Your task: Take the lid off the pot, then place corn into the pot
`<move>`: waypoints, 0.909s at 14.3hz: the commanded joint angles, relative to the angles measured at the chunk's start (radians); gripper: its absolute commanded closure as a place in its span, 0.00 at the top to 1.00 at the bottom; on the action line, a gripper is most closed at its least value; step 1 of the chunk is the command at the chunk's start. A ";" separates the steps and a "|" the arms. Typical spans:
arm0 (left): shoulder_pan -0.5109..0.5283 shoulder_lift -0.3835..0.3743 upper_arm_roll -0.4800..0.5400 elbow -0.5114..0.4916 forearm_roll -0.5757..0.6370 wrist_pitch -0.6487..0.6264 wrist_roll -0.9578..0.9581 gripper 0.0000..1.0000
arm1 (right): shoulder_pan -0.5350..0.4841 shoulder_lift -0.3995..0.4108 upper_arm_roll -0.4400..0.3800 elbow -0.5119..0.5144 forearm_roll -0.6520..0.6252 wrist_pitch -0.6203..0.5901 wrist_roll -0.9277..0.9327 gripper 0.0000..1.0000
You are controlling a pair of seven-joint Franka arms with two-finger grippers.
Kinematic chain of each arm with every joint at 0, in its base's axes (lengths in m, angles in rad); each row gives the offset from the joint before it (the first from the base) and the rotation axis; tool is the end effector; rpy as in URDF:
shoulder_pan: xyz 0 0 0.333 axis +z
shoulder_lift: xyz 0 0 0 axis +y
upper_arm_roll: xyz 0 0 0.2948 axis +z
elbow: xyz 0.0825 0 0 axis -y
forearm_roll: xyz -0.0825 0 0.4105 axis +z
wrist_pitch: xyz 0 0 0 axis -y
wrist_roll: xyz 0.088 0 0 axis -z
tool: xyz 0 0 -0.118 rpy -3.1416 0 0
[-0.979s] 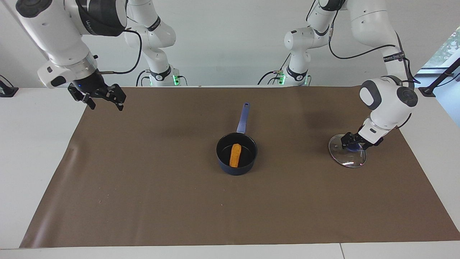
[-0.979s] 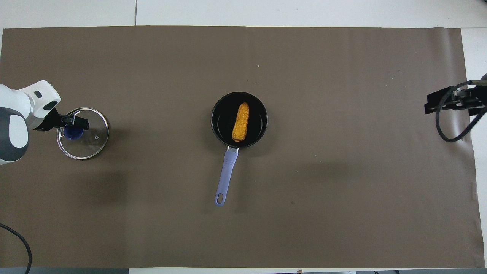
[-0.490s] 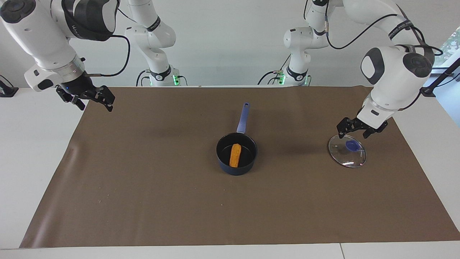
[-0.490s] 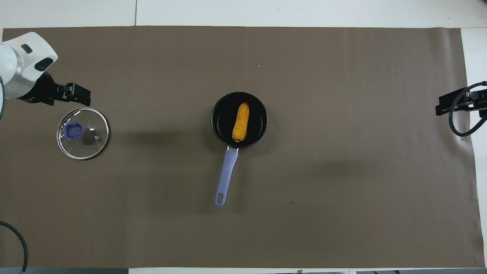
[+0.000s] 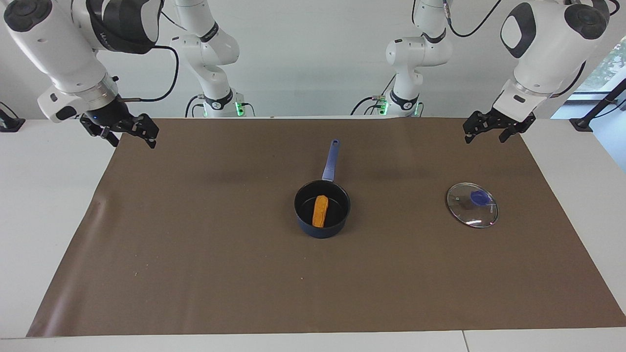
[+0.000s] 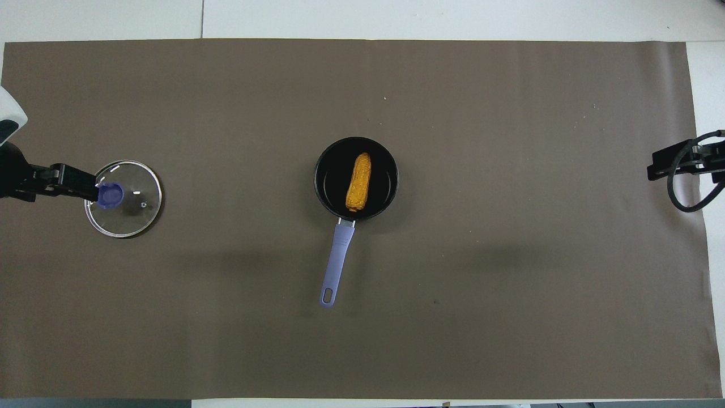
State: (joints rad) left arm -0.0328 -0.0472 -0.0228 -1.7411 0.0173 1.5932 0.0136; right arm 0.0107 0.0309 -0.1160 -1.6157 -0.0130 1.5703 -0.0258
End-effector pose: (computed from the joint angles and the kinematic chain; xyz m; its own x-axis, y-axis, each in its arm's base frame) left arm 0.5610 -0.0294 0.5366 0.9925 -0.0691 -0.1008 -0.0712 -0.9973 -0.0169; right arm 0.5825 -0.0623 0.5521 0.9939 -0.0793 -0.0764 -0.0784 -0.9968 0.0146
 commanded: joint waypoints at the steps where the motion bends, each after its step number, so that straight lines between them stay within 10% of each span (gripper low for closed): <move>1: -0.010 -0.020 0.001 -0.049 0.015 0.071 -0.027 1.00 | 0.006 -0.020 -0.024 -0.020 0.007 0.037 -0.013 1.00; 13: -0.029 -0.037 0.001 0.009 -0.023 -0.001 -0.030 1.00 | 0.003 -0.031 -0.054 -0.013 0.004 0.036 -0.055 1.00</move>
State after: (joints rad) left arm -0.0604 -0.0701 -0.0263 -1.7253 0.0098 1.6075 -0.0040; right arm 0.0110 0.0158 -0.1622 -1.6119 -0.0125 1.6100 -0.0640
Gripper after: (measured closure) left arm 0.000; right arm 0.000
